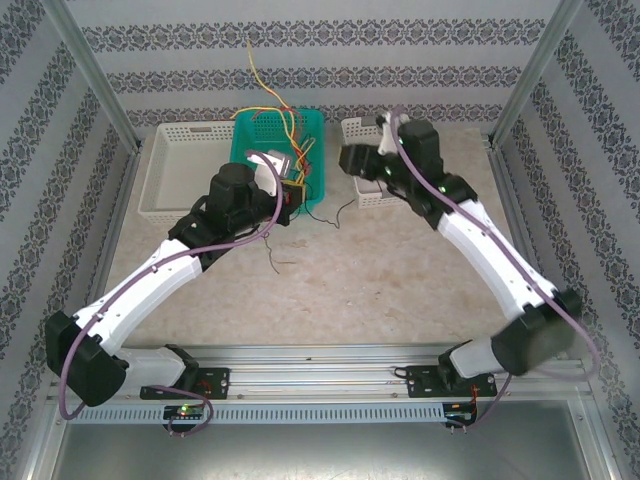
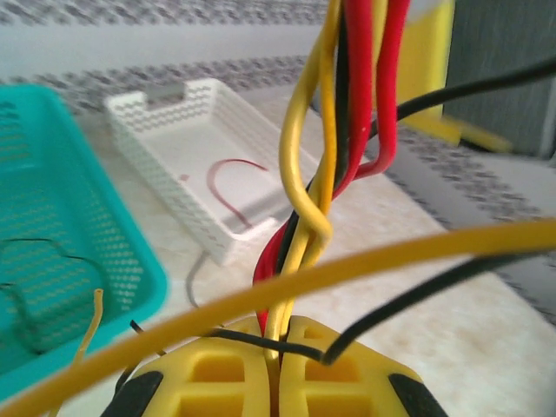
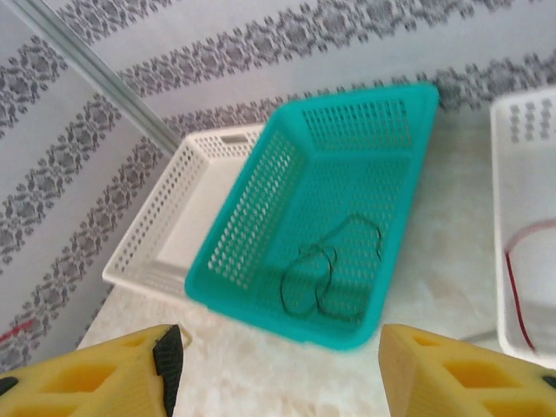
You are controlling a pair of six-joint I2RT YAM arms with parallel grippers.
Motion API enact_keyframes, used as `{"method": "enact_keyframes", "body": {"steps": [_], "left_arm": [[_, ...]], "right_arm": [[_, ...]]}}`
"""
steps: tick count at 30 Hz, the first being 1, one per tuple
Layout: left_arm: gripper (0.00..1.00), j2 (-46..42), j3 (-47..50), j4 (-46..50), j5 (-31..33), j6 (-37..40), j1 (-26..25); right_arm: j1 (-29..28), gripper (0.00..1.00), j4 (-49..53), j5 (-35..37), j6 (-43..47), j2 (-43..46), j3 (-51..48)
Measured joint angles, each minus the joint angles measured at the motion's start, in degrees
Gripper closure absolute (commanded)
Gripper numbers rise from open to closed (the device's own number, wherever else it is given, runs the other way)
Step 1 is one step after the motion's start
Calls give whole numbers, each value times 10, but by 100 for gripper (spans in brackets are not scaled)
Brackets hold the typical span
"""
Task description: Untangle the cables
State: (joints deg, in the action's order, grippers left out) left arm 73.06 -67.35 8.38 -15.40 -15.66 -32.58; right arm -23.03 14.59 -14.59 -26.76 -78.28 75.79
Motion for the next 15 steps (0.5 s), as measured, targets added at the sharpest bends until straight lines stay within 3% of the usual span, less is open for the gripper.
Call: {"method": "enact_keyframes", "body": {"steps": [4, 8, 15], "left_arm": [[100, 2, -11, 1, -59, -43, -1], [100, 1, -5, -6, -104, -91, 0], [100, 1, 40, -37, -151, -162, 0]], "right_arm": [[17, 38, -49, -54, -1, 83, -125], [-7, 38, -109, -104, -2, 138, -224], [-54, 39, -217, -161, -24, 154, -311]]}}
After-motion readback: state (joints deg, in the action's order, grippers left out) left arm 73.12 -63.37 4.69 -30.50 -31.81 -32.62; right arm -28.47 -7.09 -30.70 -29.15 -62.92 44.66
